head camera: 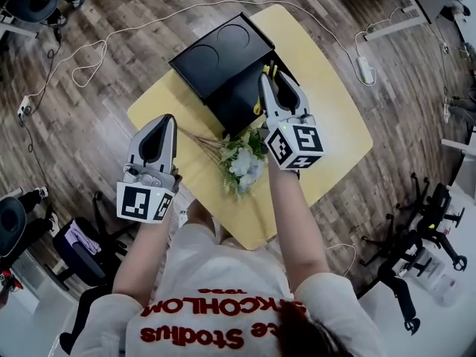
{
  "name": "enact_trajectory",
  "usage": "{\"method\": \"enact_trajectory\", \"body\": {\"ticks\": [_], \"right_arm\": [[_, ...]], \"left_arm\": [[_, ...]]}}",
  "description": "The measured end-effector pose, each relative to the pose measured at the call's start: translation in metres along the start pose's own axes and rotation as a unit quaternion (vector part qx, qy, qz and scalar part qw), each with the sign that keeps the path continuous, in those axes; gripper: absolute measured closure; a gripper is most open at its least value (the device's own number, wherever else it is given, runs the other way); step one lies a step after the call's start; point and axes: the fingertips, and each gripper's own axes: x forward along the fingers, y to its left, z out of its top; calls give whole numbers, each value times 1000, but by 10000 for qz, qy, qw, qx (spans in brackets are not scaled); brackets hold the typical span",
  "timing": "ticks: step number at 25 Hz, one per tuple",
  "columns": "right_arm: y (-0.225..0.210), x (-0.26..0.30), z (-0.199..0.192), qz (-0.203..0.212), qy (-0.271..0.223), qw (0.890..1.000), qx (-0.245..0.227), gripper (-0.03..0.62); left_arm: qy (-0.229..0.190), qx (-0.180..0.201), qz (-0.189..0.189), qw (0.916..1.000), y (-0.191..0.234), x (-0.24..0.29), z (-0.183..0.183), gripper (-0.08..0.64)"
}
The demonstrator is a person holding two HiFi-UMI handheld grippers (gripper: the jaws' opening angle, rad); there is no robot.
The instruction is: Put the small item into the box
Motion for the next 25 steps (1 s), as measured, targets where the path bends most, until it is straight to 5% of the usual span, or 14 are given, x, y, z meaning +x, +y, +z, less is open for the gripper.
{"method": "enact_trajectory", "body": {"ticks": [7,19,25], "right_arm": [[-35,21,-42,-636,962,9927,344,477],[-44,46,-82,-745,2557,9639,-44,463],[-47,47,-87,-977,2912,9515,-202,456]], "left_arm": [[85,-69,24,9999,1,-4,-9,555],[77,-127,88,9999,0,-10,-13,555],[73,-160,165,9997,0,-17,-16,554]]}}
